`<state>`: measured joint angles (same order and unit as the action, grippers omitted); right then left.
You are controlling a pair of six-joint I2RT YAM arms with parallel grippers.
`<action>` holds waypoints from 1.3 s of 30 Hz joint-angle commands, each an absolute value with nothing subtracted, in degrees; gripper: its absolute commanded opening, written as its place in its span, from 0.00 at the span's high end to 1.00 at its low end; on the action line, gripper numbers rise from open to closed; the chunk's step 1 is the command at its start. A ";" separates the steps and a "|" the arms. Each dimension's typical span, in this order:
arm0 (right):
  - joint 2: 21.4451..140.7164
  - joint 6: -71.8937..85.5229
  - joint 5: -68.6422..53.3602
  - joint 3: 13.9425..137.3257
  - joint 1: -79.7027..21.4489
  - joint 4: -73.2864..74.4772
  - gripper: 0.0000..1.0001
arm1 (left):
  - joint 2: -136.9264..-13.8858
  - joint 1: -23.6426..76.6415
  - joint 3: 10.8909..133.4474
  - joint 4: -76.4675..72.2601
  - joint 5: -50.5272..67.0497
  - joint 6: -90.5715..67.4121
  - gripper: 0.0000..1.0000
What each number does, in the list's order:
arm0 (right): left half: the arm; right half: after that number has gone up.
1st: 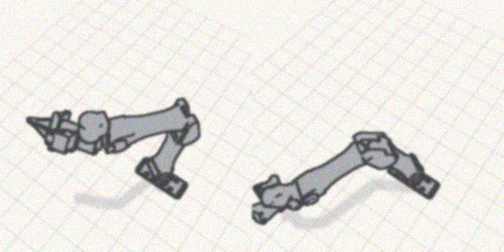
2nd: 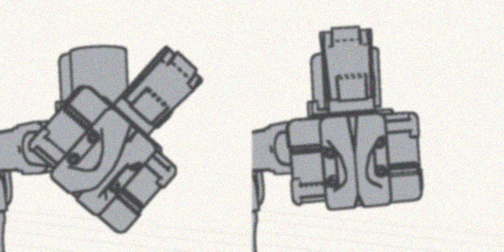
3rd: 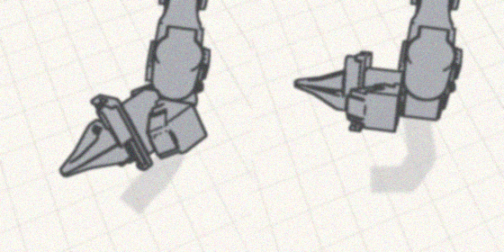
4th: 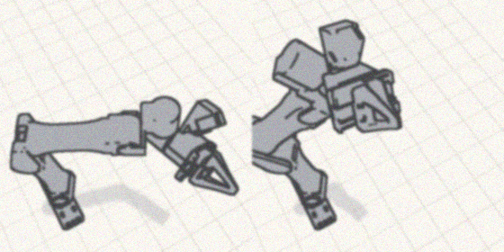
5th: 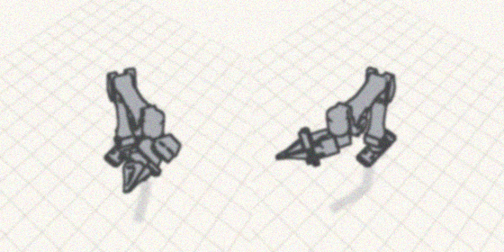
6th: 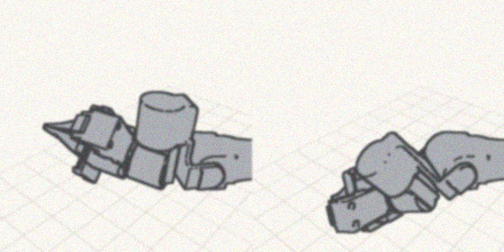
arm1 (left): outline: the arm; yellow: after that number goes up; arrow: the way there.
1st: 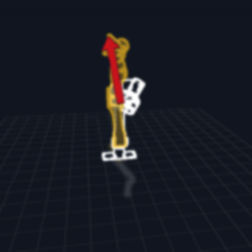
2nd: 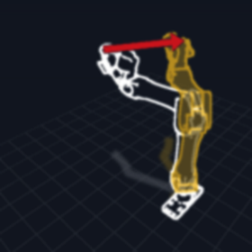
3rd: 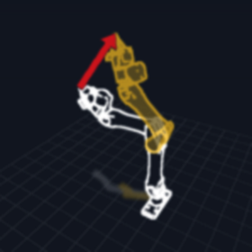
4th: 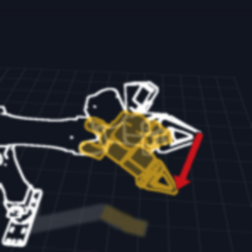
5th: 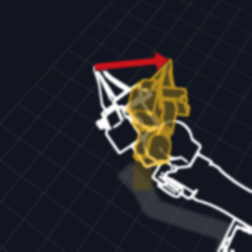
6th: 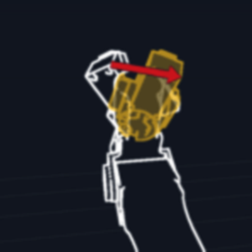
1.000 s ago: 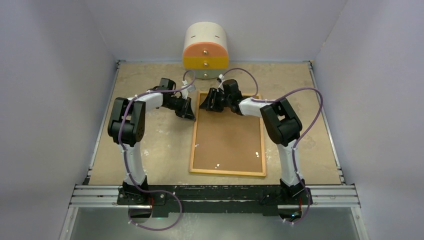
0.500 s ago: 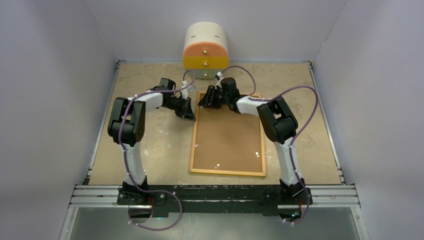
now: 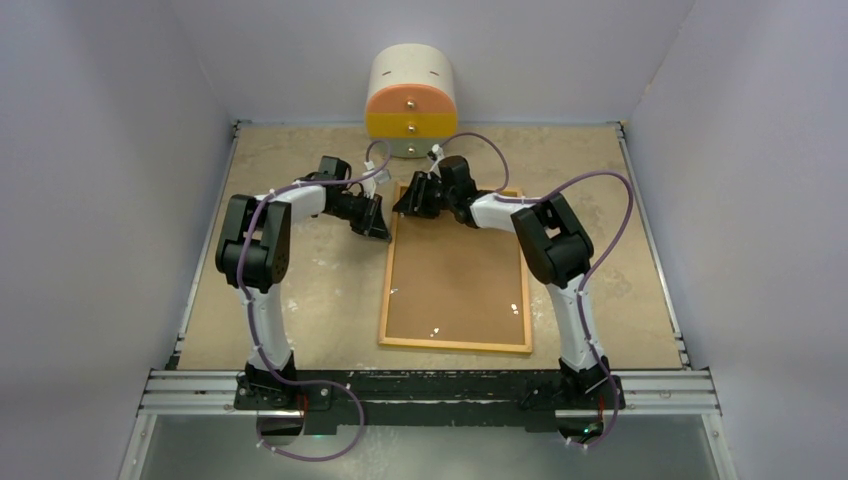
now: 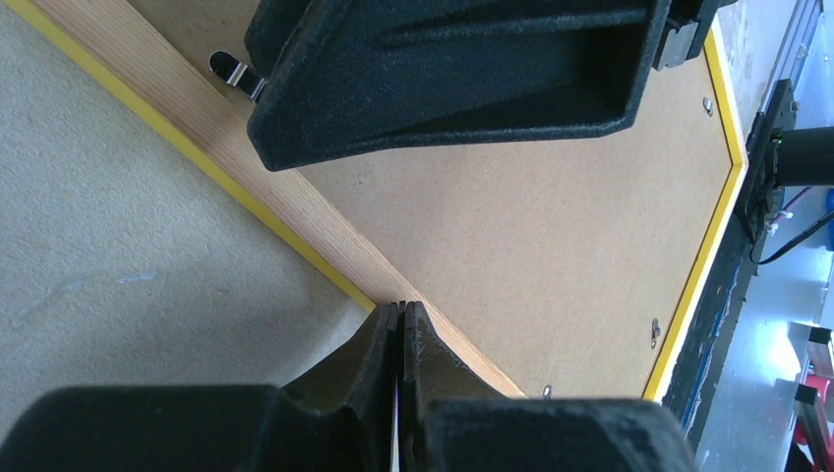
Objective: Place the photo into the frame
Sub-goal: Install the photo frame at the center of the board.
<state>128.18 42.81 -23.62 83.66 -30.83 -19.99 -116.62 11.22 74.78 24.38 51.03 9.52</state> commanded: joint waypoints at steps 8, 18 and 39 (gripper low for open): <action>129.72 44.51 -24.52 84.41 -32.08 -20.56 0.54 | -117.95 11.34 75.08 23.12 52.12 10.70 1.00; 131.24 49.19 -25.26 83.23 -32.65 -24.09 0.55 | -118.21 11.34 74.71 22.97 51.84 11.31 1.00; 133.64 47.29 -34.16 89.44 -32.84 -18.83 0.56 | -116.37 11.07 75.58 25.91 51.54 13.62 1.00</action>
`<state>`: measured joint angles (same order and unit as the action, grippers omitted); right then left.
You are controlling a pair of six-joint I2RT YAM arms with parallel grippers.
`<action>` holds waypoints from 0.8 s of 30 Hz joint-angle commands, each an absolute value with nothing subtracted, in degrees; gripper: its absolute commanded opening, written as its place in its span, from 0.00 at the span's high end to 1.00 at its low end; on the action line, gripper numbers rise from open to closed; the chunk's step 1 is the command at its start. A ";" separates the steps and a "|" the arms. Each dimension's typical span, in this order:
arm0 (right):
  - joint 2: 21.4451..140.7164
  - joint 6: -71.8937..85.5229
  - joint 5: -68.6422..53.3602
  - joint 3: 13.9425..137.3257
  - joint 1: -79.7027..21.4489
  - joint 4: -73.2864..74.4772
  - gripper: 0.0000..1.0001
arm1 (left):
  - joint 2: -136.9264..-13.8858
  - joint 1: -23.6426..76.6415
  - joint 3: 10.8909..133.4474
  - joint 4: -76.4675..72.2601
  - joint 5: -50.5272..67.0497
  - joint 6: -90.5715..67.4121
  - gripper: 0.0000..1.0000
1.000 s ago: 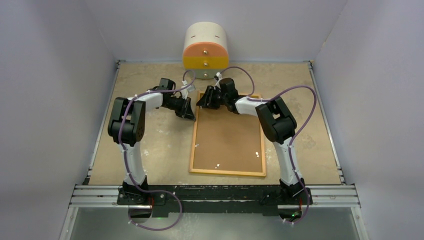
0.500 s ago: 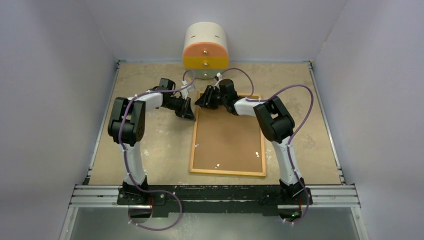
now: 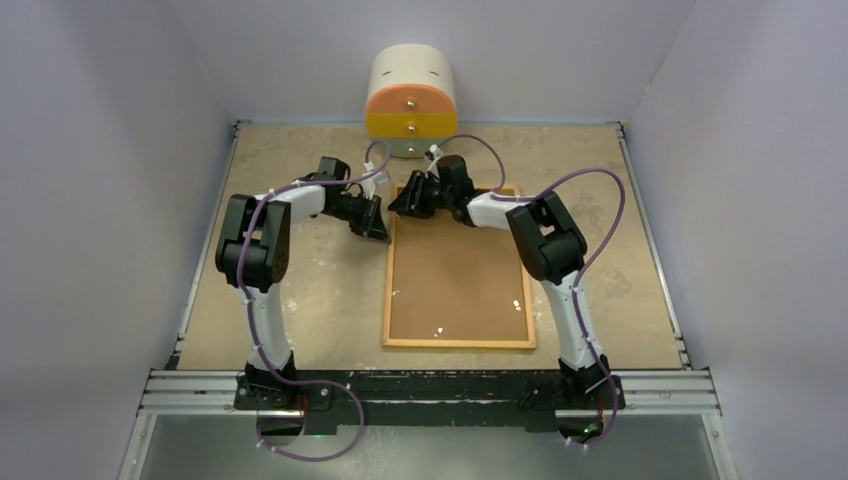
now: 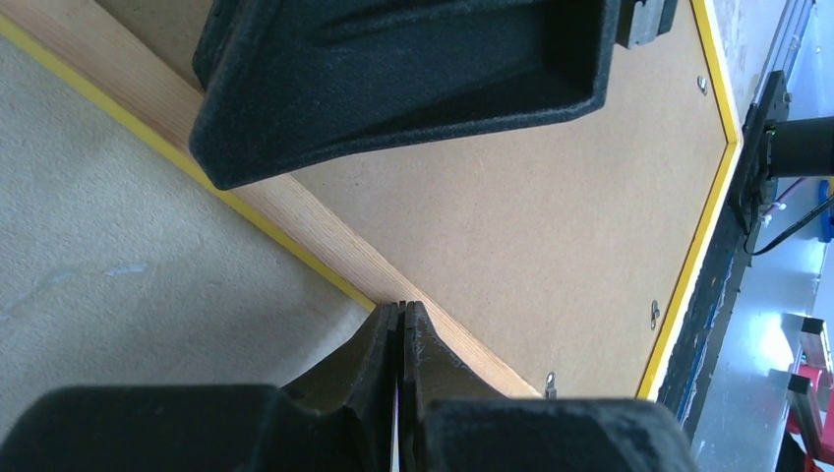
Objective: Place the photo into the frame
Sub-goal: Install the photo frame at the center of the board, then adjust the photo frame at the center of the board.
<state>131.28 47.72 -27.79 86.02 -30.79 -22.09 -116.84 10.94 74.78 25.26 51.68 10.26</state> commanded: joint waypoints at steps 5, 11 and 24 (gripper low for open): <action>133.72 46.31 -33.91 92.45 -33.65 -15.81 0.54 | -113.24 8.42 76.21 29.54 52.11 15.71 0.99; 126.98 41.90 -28.32 92.90 -32.41 -9.31 0.38 | -110.32 4.86 76.28 34.25 50.51 20.23 0.95; 95.78 43.31 -4.22 63.14 -8.62 -5.29 0.01 | -101.66 15.87 62.63 32.13 33.11 31.77 0.91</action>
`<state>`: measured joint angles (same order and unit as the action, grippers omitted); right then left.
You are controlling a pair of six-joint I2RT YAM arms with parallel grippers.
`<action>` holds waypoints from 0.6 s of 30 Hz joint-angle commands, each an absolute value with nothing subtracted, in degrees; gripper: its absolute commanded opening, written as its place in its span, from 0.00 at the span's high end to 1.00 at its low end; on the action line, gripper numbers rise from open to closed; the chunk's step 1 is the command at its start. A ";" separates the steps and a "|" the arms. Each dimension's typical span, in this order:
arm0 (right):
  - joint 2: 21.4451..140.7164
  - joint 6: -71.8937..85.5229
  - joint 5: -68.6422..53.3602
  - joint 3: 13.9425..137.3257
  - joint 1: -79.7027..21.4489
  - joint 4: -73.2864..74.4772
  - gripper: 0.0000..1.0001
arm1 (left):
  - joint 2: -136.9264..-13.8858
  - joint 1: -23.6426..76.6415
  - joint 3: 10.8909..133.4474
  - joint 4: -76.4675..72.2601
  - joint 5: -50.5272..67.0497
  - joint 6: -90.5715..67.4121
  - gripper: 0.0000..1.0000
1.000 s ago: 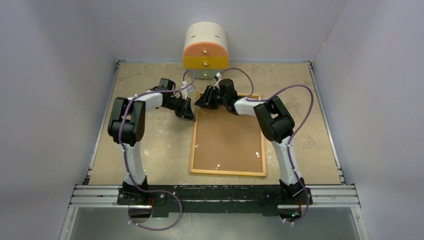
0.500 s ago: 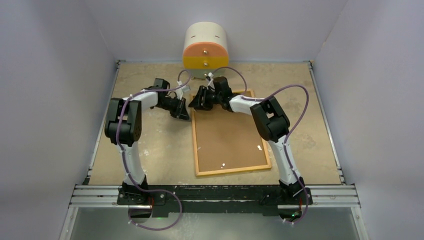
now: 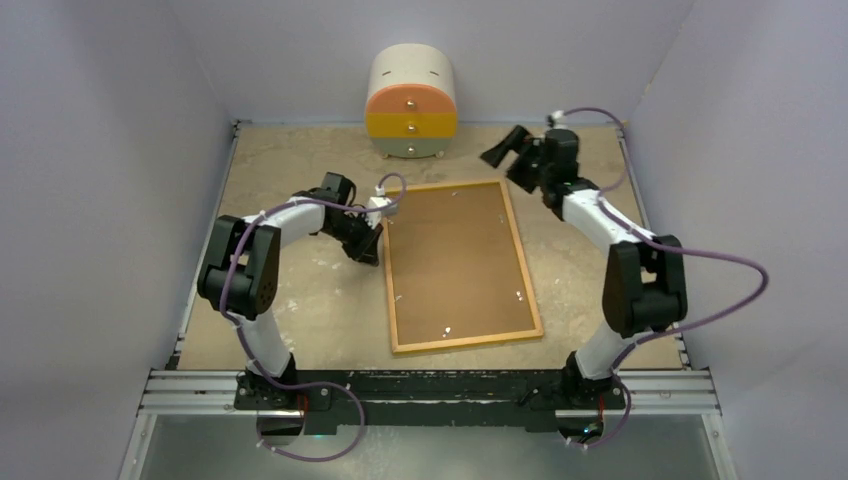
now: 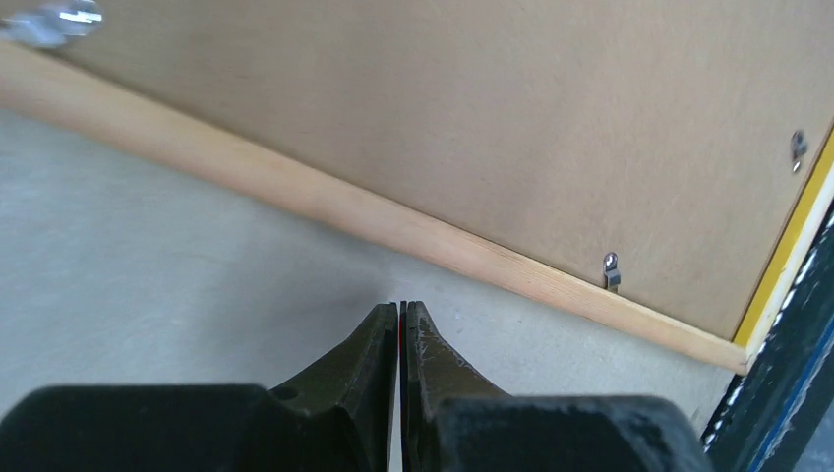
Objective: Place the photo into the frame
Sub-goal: Adjust the photo frame at the center of the board.
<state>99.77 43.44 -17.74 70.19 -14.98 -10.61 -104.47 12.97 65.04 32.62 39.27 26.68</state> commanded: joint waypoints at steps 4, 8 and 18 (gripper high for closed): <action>96.06 43.92 -2.24 60.33 -4.33 -4.01 0.01 | -100.30 18.10 60.45 32.17 29.94 33.62 0.91; 102.22 42.47 -5.19 62.61 -4.11 -2.38 0.01 | -99.06 20.54 58.27 32.48 27.62 34.84 0.91; 111.84 42.90 -11.81 70.00 -11.01 -3.82 0.01 | -98.32 30.04 55.76 31.81 27.74 34.43 0.91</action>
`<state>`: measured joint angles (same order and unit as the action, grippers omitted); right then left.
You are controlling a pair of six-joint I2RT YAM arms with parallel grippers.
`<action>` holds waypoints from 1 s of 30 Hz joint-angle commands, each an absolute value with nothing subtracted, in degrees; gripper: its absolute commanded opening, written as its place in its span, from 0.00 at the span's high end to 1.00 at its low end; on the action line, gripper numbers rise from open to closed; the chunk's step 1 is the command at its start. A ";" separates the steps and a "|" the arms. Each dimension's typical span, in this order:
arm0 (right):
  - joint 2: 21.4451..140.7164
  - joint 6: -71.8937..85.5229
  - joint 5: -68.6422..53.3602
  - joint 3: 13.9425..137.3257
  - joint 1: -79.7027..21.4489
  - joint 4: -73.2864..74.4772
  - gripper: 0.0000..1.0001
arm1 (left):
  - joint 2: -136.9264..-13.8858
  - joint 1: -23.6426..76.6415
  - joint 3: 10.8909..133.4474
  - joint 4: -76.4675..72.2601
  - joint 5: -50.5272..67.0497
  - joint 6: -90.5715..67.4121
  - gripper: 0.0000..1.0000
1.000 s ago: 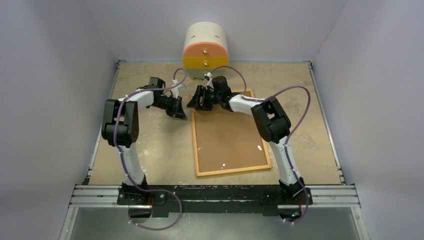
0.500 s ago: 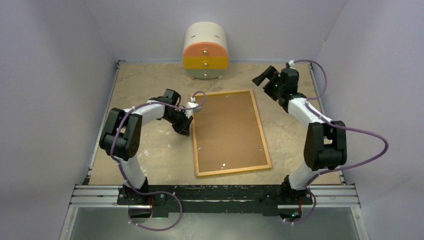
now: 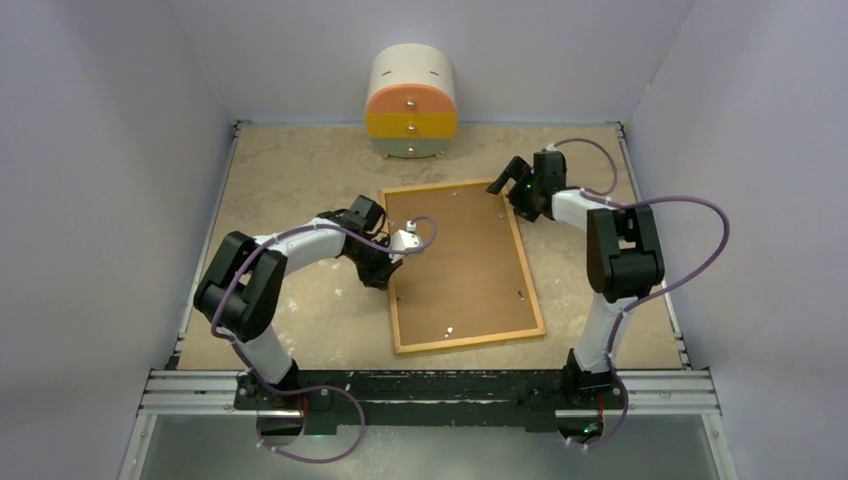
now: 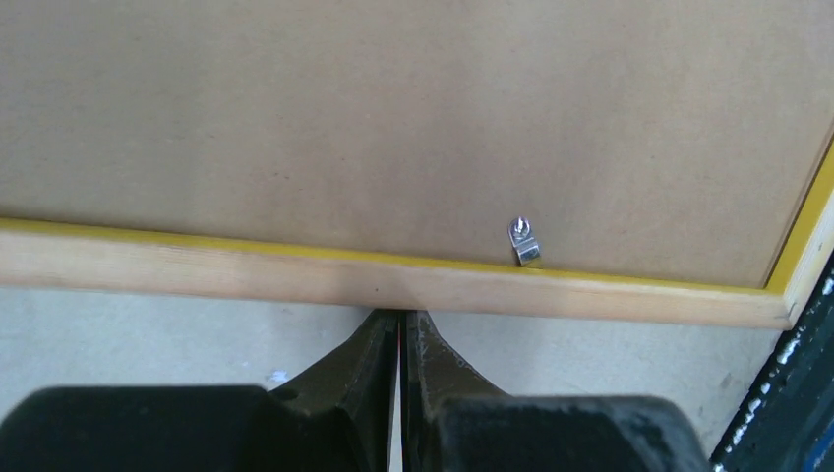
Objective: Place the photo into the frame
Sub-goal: Adjust the photo frame at the center of the board.
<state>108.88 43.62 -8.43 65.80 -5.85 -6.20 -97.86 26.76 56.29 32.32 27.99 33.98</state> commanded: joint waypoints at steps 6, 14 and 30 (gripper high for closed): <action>117.76 44.43 -15.98 76.99 -19.78 -4.38 0.01 | -101.19 34.46 59.19 31.03 29.14 32.06 0.91; 126.18 43.55 -22.55 88.07 -29.34 -4.01 0.01 | -100.04 35.00 64.17 34.86 33.32 30.96 0.72; 98.30 38.50 -0.26 68.44 -23.60 5.97 0.01 | -92.25 14.26 76.24 52.38 32.74 42.45 0.31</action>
<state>108.88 37.06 -7.99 75.46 -28.42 2.17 -92.88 22.61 72.25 52.56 35.70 38.46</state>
